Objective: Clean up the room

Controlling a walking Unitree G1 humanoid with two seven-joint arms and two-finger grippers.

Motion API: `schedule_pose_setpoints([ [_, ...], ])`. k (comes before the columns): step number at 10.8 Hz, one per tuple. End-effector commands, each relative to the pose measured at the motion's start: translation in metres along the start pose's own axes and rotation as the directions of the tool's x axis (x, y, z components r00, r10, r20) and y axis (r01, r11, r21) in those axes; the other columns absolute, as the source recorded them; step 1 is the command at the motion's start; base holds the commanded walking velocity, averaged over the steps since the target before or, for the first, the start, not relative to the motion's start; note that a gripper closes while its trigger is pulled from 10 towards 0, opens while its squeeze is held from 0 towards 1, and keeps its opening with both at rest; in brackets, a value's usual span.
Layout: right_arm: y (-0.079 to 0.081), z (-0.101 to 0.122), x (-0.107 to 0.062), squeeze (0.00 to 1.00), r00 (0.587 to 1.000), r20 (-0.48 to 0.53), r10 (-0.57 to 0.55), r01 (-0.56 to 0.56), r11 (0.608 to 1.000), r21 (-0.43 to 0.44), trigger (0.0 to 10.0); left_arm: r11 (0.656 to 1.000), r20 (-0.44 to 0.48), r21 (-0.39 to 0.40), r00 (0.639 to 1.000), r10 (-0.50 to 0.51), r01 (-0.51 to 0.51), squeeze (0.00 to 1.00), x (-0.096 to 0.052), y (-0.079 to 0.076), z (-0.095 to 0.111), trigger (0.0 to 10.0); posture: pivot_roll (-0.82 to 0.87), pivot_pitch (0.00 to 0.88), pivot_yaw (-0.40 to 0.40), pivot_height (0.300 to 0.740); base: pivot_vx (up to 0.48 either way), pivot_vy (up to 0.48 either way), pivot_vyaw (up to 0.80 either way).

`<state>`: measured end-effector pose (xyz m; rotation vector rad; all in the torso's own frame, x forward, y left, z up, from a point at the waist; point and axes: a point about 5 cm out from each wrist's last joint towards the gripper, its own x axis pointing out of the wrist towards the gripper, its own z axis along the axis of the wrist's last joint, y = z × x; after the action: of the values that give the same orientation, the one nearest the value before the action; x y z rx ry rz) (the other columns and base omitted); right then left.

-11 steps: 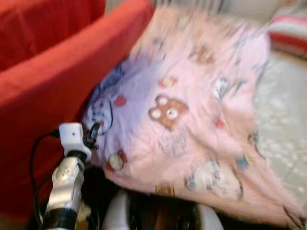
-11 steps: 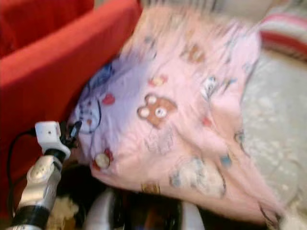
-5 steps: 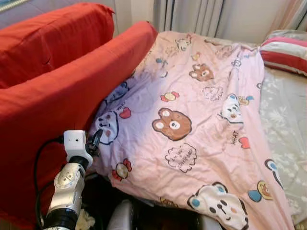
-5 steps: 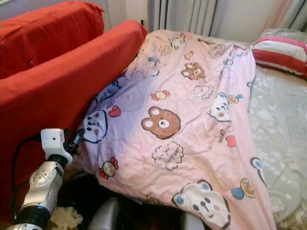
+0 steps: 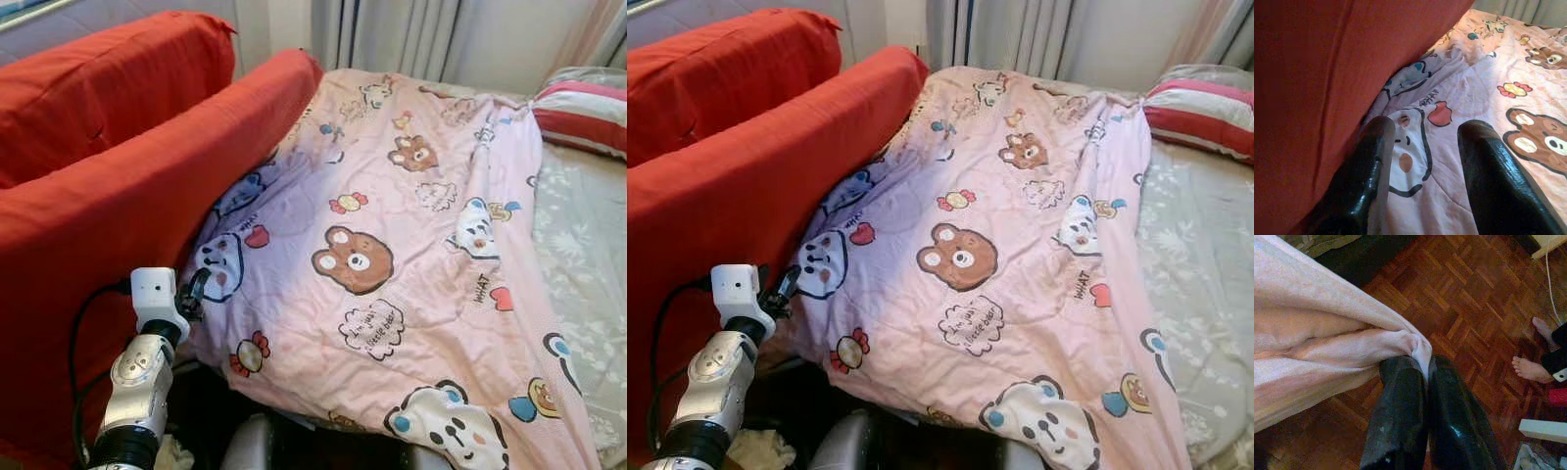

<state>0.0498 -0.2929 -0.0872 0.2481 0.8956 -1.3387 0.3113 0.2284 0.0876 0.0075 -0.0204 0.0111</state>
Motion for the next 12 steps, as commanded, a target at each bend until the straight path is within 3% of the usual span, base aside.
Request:
schedule_pose_setpoints([
  [1,-0.013,-0.008,0.002,0.0,0.997,-0.042,-0.059,0.059,0.998,0.01,0.0,1.0,0.01,0.008,1.0,-0.001,0.001,0.0,0.0,0.001,0.001,10.0,0.12,0.077,-0.011,0.627,0.0,0.0,0.0],
  [4,-0.013,-0.008,0.002,0.0,0.997,-0.042,-0.059,0.059,0.998,0.01,0.0,1.0,0.01,0.008,1.0,-0.001,0.001,0.0,0.0,0.001,0.001,10.0,0.12,0.077,-0.011,0.627,0.0,0.0,0.0],
  [5,0.025,0.01,-0.005,0.0,0.981,0.044,0.19,-0.188,0.981,-0.046,10.0,1.0,-0.036,0.01,0.999,0.004,-0.003,0.0,-0.005,0.003,-0.012,10.0,0.15,0.101,0.01,0.632,0.0,0.0,0.0],
  [6,0.079,0.038,-0.023,0.0,0.839,0.142,0.525,-0.505,0.849,-0.154,10.0,1.0,-0.105,0.011,0.994,0.009,-0.008,0.0,-0.013,0.006,-0.029,10.0,0.15,0.104,0.011,0.647,0.0,0.0,0.0],
  [10,0.086,0.036,-0.027,0.0,0.813,0.112,0.571,-0.55,0.817,-0.175,10.0,1.0,-0.113,0.012,0.994,0.014,-0.013,0.0,-0.015,0.008,-0.033,10.0,0.16,0.108,0.014,0.662,0.0,0.0,0.0],
  [12,0.085,0.035,-0.026,0.0,0.817,0.103,0.568,-0.547,0.819,-0.175,10.0,1.0,-0.108,0.012,0.994,0.012,-0.011,0.0,-0.015,0.008,-0.032,10.0,0.16,0.11,0.014,0.662,0.0,0.0,0.0],
])
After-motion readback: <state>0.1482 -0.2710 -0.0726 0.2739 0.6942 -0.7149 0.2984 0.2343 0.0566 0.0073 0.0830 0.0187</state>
